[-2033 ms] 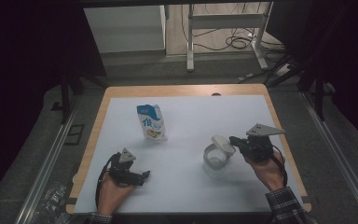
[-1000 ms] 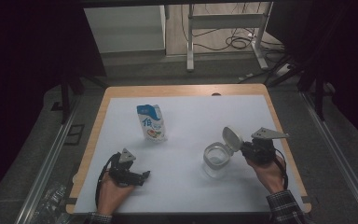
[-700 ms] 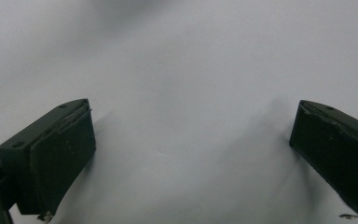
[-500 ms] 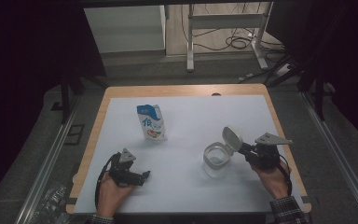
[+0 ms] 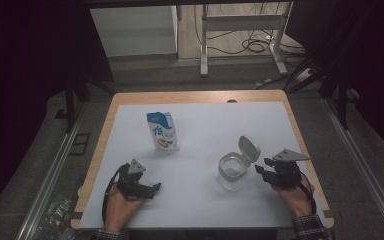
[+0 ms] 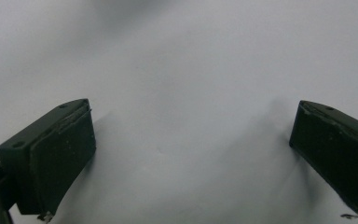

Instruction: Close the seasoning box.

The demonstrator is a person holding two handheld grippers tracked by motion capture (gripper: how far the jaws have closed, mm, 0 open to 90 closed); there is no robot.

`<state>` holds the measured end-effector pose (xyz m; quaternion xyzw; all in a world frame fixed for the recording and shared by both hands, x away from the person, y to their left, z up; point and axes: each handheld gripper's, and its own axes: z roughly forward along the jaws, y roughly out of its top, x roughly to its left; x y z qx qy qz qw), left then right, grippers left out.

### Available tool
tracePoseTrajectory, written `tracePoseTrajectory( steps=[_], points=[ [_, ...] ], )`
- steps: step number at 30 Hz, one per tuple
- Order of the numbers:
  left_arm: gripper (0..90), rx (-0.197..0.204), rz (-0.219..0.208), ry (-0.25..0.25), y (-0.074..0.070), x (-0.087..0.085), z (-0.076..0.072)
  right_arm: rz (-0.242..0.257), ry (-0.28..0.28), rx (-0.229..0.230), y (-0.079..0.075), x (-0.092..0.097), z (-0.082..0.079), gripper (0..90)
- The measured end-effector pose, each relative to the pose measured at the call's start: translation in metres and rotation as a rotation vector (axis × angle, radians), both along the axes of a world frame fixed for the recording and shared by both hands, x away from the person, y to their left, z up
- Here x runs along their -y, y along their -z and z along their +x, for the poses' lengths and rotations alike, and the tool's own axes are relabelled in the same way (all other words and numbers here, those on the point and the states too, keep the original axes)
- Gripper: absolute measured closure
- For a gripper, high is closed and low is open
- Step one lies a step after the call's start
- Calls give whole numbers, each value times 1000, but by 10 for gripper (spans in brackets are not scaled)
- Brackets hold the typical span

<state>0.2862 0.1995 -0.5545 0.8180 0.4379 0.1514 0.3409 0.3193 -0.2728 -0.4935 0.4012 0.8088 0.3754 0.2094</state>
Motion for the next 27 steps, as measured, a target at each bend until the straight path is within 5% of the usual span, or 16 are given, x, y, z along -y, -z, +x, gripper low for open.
tracePoseTrajectory(
  steps=[19, 23, 27],
  points=[
    [40, 9, -23, -18, -1, -2, -1, -154, 11, -62, 27, -4, 5, 338],
    [53, 7, -49, -21, -1, -5, 0, -136, 24, -56, 29, -3, 6, 292],
    [56, 4, -71, -26, -2, -7, 0, -54, 33, -73, 34, 7, 9, 217]
  ],
)
